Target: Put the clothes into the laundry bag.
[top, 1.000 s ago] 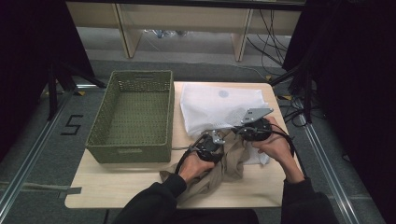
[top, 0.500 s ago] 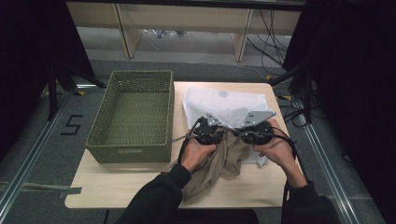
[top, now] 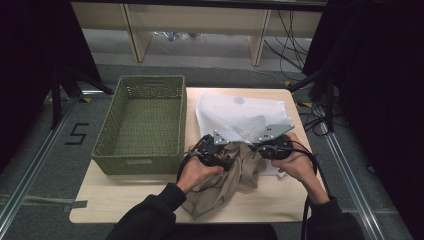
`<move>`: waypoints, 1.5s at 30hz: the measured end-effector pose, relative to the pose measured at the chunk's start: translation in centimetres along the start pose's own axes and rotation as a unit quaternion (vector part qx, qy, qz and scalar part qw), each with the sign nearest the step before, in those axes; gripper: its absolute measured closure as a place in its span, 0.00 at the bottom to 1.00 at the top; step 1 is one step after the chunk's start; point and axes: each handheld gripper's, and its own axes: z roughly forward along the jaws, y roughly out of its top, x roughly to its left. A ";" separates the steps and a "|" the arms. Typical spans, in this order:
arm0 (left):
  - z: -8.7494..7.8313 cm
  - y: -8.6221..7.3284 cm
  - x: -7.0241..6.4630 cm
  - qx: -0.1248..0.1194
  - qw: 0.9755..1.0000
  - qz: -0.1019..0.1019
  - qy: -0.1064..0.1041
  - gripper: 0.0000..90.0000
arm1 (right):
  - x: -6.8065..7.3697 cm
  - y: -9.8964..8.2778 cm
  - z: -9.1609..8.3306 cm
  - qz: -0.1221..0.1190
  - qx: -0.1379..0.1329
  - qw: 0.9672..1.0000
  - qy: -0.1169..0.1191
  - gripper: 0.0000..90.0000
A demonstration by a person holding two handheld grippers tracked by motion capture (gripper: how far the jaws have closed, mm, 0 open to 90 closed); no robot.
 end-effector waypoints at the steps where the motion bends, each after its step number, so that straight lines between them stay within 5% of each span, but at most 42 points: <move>1: -0.2 -0.4 0.1 0.003 1.000 -0.002 -0.002 0.21 | 0.0 0.0 -0.1 0.001 0.004 1.000 0.003 1.00; 4: 0.4 -1.7 0.3 0.021 1.000 -0.001 -0.012 0.18 | 0.1 0.1 0.1 -0.008 -0.001 1.000 0.001 1.00; 7: 1.4 -2.8 -0.1 0.039 0.998 -0.010 -0.057 0.18 | 0.1 0.2 0.1 -0.013 0.004 1.000 0.005 1.00; 12: 2.5 -3.0 -1.2 0.070 0.991 0.022 -0.108 0.18 | 0.2 0.1 0.2 -0.011 0.005 1.000 0.007 1.00; 14: 3.2 -3.0 -1.8 0.073 0.991 0.040 -0.106 0.17 | 0.3 0.1 0.2 -0.007 0.007 1.000 0.005 1.00; 16: 4.1 -3.0 -2.3 0.068 0.992 0.030 -0.103 0.17 | 0.4 0.1 0.3 -0.007 0.008 1.000 0.009 1.00; 17: 4.4 -2.9 -2.3 0.070 0.992 0.049 -0.094 0.16 | 0.4 0.1 0.3 -0.016 0.006 1.000 0.011 1.00; 18: 4.9 -2.9 -2.7 0.058 0.994 0.034 -0.087 0.20 | 0.5 0.2 0.3 -0.009 0.009 1.000 0.010 1.00; 22: 5.1 -2.1 -2.6 0.036 0.996 0.051 -0.067 0.74 | 0.8 0.3 0.3 -0.015 0.008 1.000 0.012 1.00; 25: 4.4 -1.4 -2.9 0.013 0.997 0.048 -0.052 0.87 | 0.8 0.4 0.1 -0.027 0.004 0.999 0.018 1.00; 27: 3.7 -0.5 -2.7 -0.021 0.999 0.028 -0.037 0.91 | 0.8 0.5 -0.2 -0.020 0.000 1.000 0.014 1.00; 32: 2.8 1.4 -1.6 -0.058 0.998 -0.009 -0.032 0.91 | 0.8 0.5 -1.4 -0.014 -0.016 1.000 0.007 1.00; 35: 4.1 1.3 -1.9 -0.048 0.998 -0.012 -0.028 0.89 | 0.9 0.4 -1.9 -0.001 -0.019 1.000 0.007 1.00; 36: 4.6 1.1 -1.7 -0.024 0.999 0.004 -0.028 0.87 | 0.9 0.2 -1.9 -0.003 -0.018 1.000 0.009 1.00; 40: 6.9 0.0 -1.9 -0.006 0.998 -0.033 -0.045 0.77 | 1.3 -0.5 -1.4 0.003 -0.003 1.000 0.015 1.00; 42: 6.4 0.0 -1.8 0.002 0.998 -0.024 -0.053 0.70 | 1.3 -0.9 -1.1 0.001 -0.001 1.000 0.018 1.00; 43: 6.1 0.0 -2.2 -0.016 0.998 -0.046 -0.045 0.64 | 1.3 -1.1 -1.0 0.002 0.001 1.000 0.020 1.00; 45: 4.6 -0.1 -2.0 -0.007 0.999 -0.029 -0.030 0.52 | 1.0 -1.3 -1.0 0.002 -0.002 1.000 0.021 1.00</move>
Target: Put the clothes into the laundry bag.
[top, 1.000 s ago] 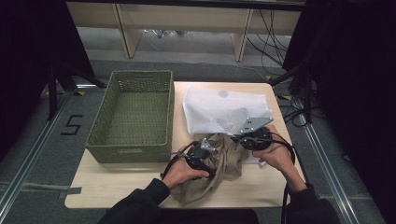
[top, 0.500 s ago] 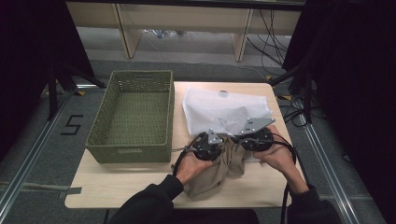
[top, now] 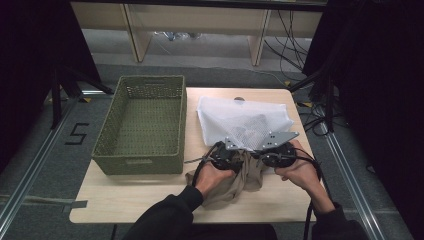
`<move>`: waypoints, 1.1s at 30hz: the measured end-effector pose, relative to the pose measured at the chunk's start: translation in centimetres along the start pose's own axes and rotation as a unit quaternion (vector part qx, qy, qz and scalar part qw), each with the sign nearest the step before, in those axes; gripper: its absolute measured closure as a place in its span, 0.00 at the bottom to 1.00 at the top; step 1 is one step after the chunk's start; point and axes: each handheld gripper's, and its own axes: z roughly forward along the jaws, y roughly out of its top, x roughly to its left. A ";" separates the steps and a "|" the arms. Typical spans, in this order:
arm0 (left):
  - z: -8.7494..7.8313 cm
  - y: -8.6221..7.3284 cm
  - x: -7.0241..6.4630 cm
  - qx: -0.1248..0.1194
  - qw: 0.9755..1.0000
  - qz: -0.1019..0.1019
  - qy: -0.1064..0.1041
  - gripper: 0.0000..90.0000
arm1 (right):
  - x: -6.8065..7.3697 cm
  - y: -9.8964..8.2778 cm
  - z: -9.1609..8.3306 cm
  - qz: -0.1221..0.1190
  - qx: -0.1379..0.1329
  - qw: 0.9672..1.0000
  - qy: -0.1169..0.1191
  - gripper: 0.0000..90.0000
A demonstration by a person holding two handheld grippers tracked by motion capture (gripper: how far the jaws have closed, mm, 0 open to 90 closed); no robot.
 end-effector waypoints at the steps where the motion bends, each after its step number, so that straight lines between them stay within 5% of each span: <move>1: -0.8 -0.1 0.1 0.001 1.000 0.011 0.012 0.46 | -0.2 -0.1 -0.1 -0.001 -0.003 1.000 -0.002 1.00; 3: -2.4 -0.2 0.4 0.011 0.998 0.045 0.042 0.35 | -0.2 -0.1 -0.3 0.002 -0.003 1.000 -0.002 1.00; 8: -3.8 -0.9 2.5 -0.001 0.997 0.013 0.079 0.20 | 0.0 0.2 -0.4 0.009 -0.001 1.000 -0.003 1.00; 11: -2.9 -1.2 3.7 0.016 0.998 0.002 0.063 0.20 | -0.1 0.3 -0.3 0.002 -0.003 1.000 -0.003 1.00; 15: -0.3 -1.6 3.8 0.014 0.999 -0.014 0.028 0.30 | -0.1 0.3 -0.2 0.003 -0.003 1.000 -0.001 1.00; 19: 0.8 -1.3 3.4 -0.020 1.000 -0.017 -0.003 0.78 | 0.0 0.4 0.0 -0.002 -0.002 1.000 0.000 1.00; 21: 0.8 -0.9 2.7 -0.039 0.999 -0.017 -0.013 0.87 | 0.0 0.4 0.0 -0.007 -0.004 1.000 0.000 1.00; 26: 0.2 0.6 2.5 -0.075 0.997 -0.030 -0.016 0.91 | 0.2 0.6 -0.3 -0.004 -0.005 1.000 -0.001 1.00; 29: 0.9 1.1 3.3 -0.094 0.993 -0.077 -0.002 0.91 | 0.5 0.7 -0.1 -0.013 -0.004 1.000 0.007 1.00; 30: 1.1 1.0 3.5 -0.092 0.992 -0.092 0.000 0.91 | 0.6 0.7 0.0 -0.017 -0.002 1.000 0.007 1.00; 32: 1.4 0.7 3.8 -0.076 0.993 -0.088 0.020 0.91 | 0.9 0.7 0.3 -0.015 0.004 1.000 0.011 1.00; 33: 1.4 0.7 3.7 -0.082 0.992 -0.094 0.024 0.91 | 1.0 0.6 0.6 -0.022 0.004 1.000 0.015 1.00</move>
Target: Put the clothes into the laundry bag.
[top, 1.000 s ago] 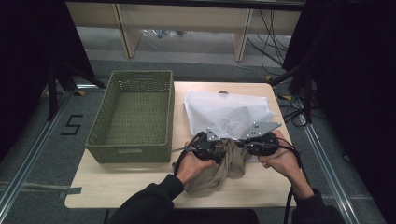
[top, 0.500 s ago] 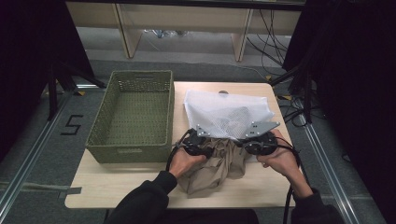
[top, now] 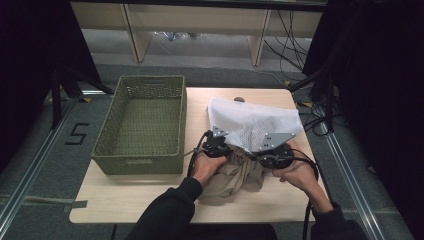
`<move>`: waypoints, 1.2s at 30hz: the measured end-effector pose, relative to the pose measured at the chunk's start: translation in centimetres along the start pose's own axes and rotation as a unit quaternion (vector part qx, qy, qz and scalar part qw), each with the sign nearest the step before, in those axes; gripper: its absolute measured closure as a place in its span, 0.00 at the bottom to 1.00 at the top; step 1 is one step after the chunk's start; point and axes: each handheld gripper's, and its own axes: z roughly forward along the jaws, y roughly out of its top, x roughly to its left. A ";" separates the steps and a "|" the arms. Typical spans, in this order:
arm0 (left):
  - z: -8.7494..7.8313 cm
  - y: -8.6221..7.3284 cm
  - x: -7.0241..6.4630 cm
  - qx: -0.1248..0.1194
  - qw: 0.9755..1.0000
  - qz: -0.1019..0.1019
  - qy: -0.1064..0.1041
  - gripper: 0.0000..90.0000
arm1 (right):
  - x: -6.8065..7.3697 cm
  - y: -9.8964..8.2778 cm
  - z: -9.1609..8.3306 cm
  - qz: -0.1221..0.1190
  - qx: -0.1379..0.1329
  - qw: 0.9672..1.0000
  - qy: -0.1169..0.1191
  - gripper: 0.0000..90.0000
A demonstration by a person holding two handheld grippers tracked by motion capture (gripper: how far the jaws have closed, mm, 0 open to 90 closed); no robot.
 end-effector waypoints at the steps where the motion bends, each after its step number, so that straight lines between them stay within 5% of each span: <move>1: -0.1 0.0 0.0 -0.002 1.000 -0.002 -0.003 0.90 | 0.1 -0.1 0.1 0.000 0.003 1.000 0.002 1.00; 5: -2.2 0.4 -0.1 -0.006 1.000 0.025 0.015 0.90 | 0.2 -0.5 0.3 0.007 0.005 1.000 0.002 1.00; 9: -3.2 0.2 0.0 -0.006 0.999 0.029 0.016 0.90 | 0.5 -0.8 -0.1 0.016 0.005 1.000 0.008 1.00; 14: -2.0 -2.3 -1.5 0.010 0.999 0.015 -0.032 0.80 | 0.5 -1.0 0.1 0.010 0.007 1.000 0.008 1.00; 20: -3.0 -1.6 -3.4 0.031 0.994 0.083 -0.061 0.66 | 0.3 -1.3 -0.1 0.021 0.008 1.000 0.006 1.00; 23: -3.1 -1.6 -3.4 0.029 0.994 0.057 -0.086 0.61 | 0.1 -1.4 0.0 0.023 0.009 1.000 0.003 1.00; 30: -4.2 -1.6 -2.6 0.010 0.993 0.059 -0.106 0.42 | 0.0 -1.5 -0.1 0.021 0.006 1.000 0.003 1.00; 36: -4.0 -1.5 -3.0 0.038 0.990 0.068 -0.121 0.30 | -0.1 -1.5 -0.3 0.030 0.009 1.000 0.000 1.00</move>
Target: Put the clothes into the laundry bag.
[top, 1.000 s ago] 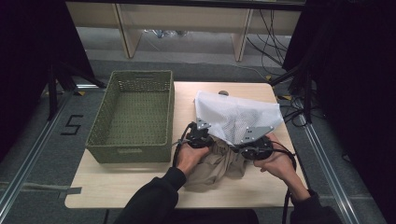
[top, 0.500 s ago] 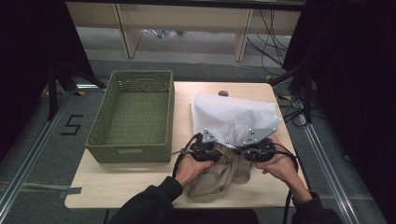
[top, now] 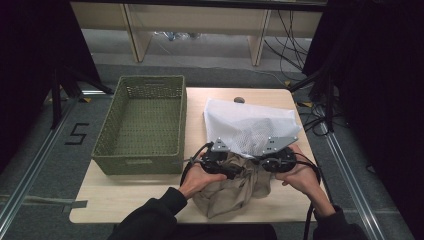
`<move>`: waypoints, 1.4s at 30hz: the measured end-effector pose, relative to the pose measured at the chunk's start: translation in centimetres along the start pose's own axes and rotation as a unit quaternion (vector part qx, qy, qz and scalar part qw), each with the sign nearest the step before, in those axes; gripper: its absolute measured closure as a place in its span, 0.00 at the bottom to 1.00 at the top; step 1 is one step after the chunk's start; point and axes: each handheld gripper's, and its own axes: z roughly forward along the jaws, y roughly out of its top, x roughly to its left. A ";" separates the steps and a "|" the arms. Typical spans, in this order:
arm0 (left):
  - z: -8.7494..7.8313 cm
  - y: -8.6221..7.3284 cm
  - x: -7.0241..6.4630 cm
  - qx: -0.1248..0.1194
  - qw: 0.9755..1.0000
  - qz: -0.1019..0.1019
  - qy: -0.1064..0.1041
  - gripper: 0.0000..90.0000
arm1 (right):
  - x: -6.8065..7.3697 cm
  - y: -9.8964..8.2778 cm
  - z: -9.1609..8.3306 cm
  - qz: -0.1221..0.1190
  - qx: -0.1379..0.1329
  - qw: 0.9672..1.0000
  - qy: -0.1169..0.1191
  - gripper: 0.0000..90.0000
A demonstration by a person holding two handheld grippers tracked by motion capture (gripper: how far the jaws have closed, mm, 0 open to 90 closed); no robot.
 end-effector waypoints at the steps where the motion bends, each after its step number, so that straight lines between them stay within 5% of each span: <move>1: 0.0 0.0 -0.1 0.000 1.000 0.009 0.002 0.29 | -0.1 0.0 0.0 -0.003 -0.002 1.000 0.000 1.00; 8: -1.2 0.6 0.3 0.006 1.000 -0.015 -0.010 0.29 | -0.8 -0.2 -0.8 0.001 -0.013 1.000 -0.009 1.00; 12: -0.4 0.8 0.8 0.010 1.000 -0.024 -0.008 0.47 | -0.9 0.0 -1.2 -0.001 -0.017 1.000 -0.012 1.00; 14: 0.2 0.9 0.8 0.023 0.999 -0.004 0.030 0.72 | -0.7 0.1 -1.3 -0.004 -0.019 1.000 -0.010 1.00; 16: 0.9 0.9 0.7 0.015 0.998 -0.011 0.063 0.89 | -0.5 0.3 -1.3 -0.001 -0.018 1.000 -0.009 1.00; 17: 1.3 1.1 0.7 0.018 0.996 -0.006 0.088 0.92 | -0.4 0.4 -1.3 -0.007 -0.018 1.000 -0.007 1.00; 20: 2.1 1.7 0.6 0.021 0.993 -0.012 0.116 0.95 | 0.2 0.6 -1.3 -0.008 -0.013 1.000 -0.001 1.00; 24: 3.0 1.8 0.5 0.020 0.992 -0.017 0.125 0.94 | 1.6 0.0 -0.6 -0.014 0.001 1.000 0.010 1.00; 28: 3.1 0.4 0.4 0.041 0.994 -0.008 0.097 0.83 | 1.7 -1.5 0.1 0.006 0.014 1.000 0.015 1.00; 31: 1.8 -0.5 0.4 0.047 0.996 -0.002 0.073 0.73 | 1.4 -2.2 0.4 0.009 0.017 1.000 0.012 1.00; 38: -1.8 -1.3 1.5 0.064 0.994 0.022 0.085 0.50 | 1.2 -2.3 0.8 0.008 0.023 1.000 0.013 1.00; 42: -0.8 -2.2 2.5 0.082 0.994 -0.011 0.076 0.49 | 1.2 -2.3 1.0 0.002 0.025 1.000 0.012 1.00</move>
